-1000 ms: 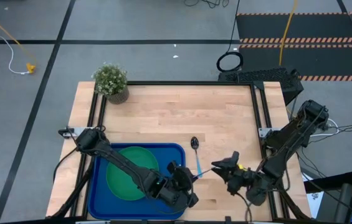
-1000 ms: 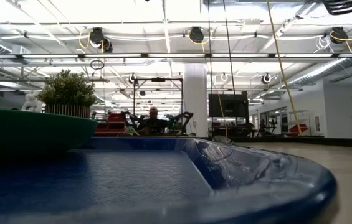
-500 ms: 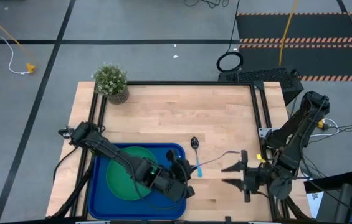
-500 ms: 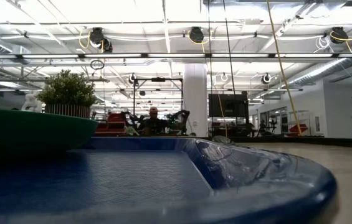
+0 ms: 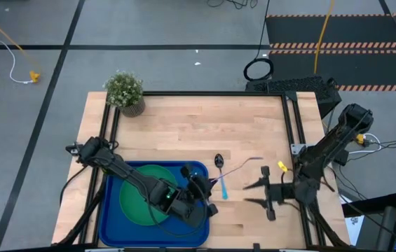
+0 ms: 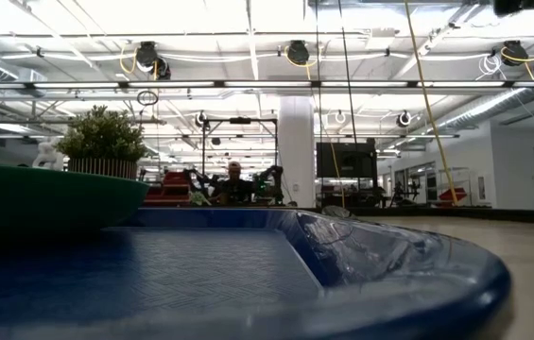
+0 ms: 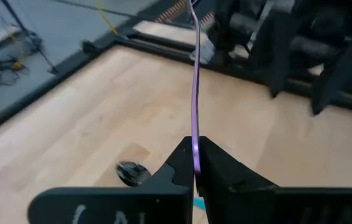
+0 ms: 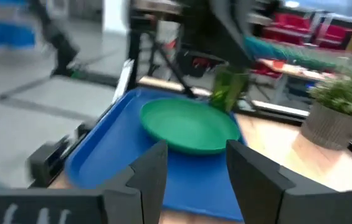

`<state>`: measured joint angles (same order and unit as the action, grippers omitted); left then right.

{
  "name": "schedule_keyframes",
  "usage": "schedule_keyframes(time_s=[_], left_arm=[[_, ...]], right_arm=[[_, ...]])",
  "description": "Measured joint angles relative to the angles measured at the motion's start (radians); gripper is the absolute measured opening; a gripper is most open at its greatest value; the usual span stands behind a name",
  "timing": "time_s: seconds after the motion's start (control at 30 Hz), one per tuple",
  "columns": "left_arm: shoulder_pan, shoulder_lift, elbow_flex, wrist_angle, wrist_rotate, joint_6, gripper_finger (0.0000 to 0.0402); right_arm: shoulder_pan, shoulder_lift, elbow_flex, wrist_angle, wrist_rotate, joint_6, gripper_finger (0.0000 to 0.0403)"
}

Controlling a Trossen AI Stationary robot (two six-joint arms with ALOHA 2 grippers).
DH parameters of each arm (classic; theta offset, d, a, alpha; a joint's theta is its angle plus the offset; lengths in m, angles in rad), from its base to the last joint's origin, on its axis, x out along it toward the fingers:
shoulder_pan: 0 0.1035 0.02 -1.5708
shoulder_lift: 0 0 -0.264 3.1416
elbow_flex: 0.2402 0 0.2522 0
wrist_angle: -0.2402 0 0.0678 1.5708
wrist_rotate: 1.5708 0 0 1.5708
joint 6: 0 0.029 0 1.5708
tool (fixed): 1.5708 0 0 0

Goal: Pick and place plate/cup/fork/spoon on tray
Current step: Put the blue fork to the right of the green plate on the dark blue tray

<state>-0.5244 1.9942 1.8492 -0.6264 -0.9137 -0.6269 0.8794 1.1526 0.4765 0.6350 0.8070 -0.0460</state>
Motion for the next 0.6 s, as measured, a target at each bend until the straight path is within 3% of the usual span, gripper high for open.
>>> schedule_keyframes(time_s=[0.13, 0.3, 0.6], left_arm=[[-0.022, -0.002, 0.000, 0.041, -0.090, 0.005, 0.0009], [-0.054, -0.002, 0.000, 0.184, -0.114, 0.110, 0.0013], [-0.079, 0.008, -0.005, 0.361, -0.112, 0.238, 0.0015]], right_arm=[[-0.051, 0.000, -0.123, 0.273, -0.025, 0.008, 0.0157], [-0.088, 0.000, -0.243, 0.584, -0.102, 0.004, 0.0157], [-0.080, 0.000, -0.270, 0.810, -0.105, -0.157, 0.0157]])
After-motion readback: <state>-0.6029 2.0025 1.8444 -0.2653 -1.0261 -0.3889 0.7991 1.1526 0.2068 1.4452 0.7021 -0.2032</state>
